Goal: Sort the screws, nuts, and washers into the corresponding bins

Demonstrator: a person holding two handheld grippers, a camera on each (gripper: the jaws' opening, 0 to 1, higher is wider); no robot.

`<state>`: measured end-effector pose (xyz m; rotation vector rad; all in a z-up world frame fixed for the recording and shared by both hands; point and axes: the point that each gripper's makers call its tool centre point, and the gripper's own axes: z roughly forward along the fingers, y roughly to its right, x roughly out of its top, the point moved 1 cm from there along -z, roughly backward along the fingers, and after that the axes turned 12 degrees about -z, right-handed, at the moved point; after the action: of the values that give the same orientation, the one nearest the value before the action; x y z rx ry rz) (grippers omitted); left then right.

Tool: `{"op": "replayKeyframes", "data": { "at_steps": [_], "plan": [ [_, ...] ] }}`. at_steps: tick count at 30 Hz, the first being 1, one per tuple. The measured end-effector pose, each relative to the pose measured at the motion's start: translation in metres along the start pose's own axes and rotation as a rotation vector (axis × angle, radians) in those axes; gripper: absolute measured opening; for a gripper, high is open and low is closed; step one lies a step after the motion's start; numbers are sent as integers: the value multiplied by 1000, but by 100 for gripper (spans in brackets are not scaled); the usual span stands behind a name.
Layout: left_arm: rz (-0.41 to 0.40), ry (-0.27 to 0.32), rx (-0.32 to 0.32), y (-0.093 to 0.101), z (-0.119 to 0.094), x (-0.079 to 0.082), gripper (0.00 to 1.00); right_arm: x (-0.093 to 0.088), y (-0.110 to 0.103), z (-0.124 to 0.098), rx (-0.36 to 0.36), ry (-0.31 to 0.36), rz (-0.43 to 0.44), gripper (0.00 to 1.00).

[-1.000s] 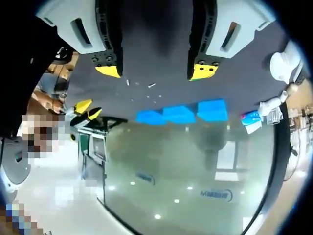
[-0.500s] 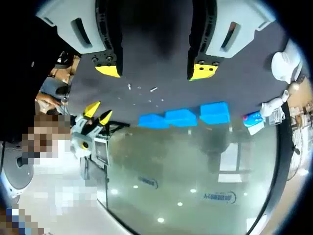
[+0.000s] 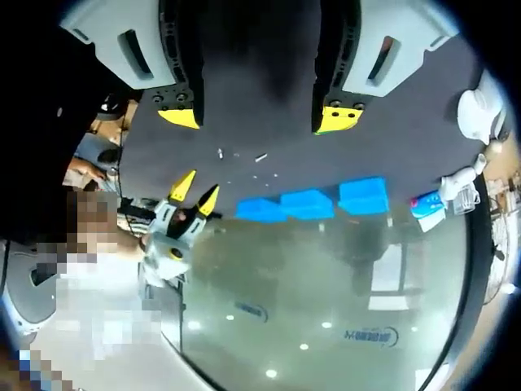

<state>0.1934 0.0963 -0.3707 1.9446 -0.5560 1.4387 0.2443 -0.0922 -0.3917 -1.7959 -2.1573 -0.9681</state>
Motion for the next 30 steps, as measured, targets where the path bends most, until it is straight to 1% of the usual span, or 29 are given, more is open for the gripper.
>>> {"op": "replayKeyframes", "data": {
  "at_steps": [5, 10, 15, 17, 20, 23, 25, 28, 30],
  "plan": [
    [-4, 7, 3, -1, -1, 1, 52, 1, 8, 12, 39, -32, -38, 26],
    [-7, 7, 1, -2, -2, 0, 52, -2, 5, 24, 88, -85, -95, 26],
    [-12, 13, 4, -4, -2, 1, 51, 2, -2, 34, 138, -102, -136, 25],
    [-12, 9, 3, -4, -2, 0, 51, 4, -6, 38, 165, -115, -157, 25],
    [-9, 2, -4, -2, -1, -1, 51, 5, -8, 41, 187, -127, -181, 24],
    [-9, -1, -10, -2, -2, -2, 51, 6, -6, 42, 204, -127, -179, 22],
    [-12, -1, -10, -2, -2, -3, 51, 6, -5, 43, 207, -125, -176, 18],
    [-29, 3, -10, -5, -2, -4, 51, 8, -6, 45, 232, -104, -141, 16],
    [-32, 3, -7, -5, -2, -4, 51, 5, -6, 47, 230, -112, -143, 14]
  ]
}}
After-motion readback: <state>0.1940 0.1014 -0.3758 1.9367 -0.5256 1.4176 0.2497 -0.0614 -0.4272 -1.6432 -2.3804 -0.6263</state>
